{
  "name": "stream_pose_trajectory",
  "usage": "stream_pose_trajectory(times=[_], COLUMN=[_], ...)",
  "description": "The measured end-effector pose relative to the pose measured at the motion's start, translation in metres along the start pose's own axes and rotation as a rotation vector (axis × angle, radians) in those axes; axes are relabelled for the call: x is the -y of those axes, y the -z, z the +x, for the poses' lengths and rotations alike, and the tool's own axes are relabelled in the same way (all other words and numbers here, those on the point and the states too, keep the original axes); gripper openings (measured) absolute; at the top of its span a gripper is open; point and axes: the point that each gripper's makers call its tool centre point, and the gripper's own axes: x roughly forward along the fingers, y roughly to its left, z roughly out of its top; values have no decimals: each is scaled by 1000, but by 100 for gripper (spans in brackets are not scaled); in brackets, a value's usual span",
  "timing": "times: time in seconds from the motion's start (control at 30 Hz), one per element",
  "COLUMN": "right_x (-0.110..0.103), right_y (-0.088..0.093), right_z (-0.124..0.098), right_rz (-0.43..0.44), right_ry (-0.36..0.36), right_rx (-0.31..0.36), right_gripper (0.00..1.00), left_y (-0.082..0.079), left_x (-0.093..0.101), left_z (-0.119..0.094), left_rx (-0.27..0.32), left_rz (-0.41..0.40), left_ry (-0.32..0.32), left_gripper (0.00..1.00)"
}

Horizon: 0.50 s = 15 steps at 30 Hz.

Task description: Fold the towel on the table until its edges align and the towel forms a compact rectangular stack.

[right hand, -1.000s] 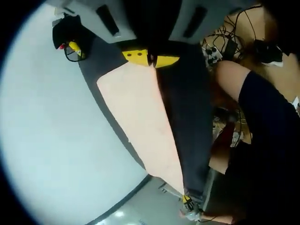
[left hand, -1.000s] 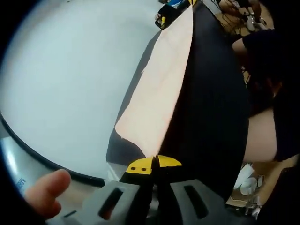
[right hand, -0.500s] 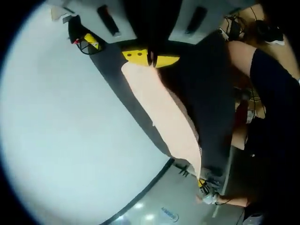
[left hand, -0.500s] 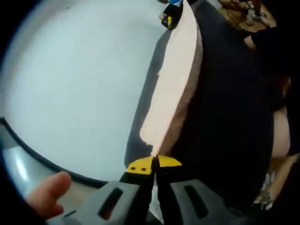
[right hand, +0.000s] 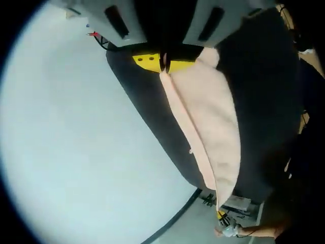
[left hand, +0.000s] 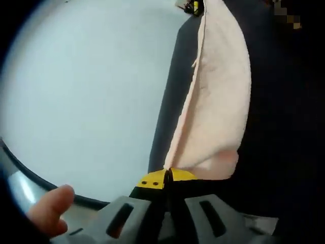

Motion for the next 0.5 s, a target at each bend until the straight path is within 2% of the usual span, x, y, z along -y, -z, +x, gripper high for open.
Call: stream_pose_trajectory(times=[0.13,0.17,0.2,0.23,0.37,0.5], right_x=[15,16,20,22,20,26], right_y=[5,6,9,12,13,32], right_z=[27,32,42,49,72,102], right_rz=[17,14,18,22,45,58], right_ry=[17,19,16,12,4,-9], right_rx=[-17,-22,-32,-42,-69,-109], right_gripper=[1,1,1,1,1,1], left_y=[-4,-1,0,0,3,7], left_x=[1,-6,-8,-5,-1,11], left_z=[20,46,58,58,81,105], left_rx=[-11,-17,-22,-29,-53,-77], left_rz=[2,-1,3,4,-12,-19], left_ry=[31,44,52,61,94,137], left_gripper=[0,0,0,0,0,0])
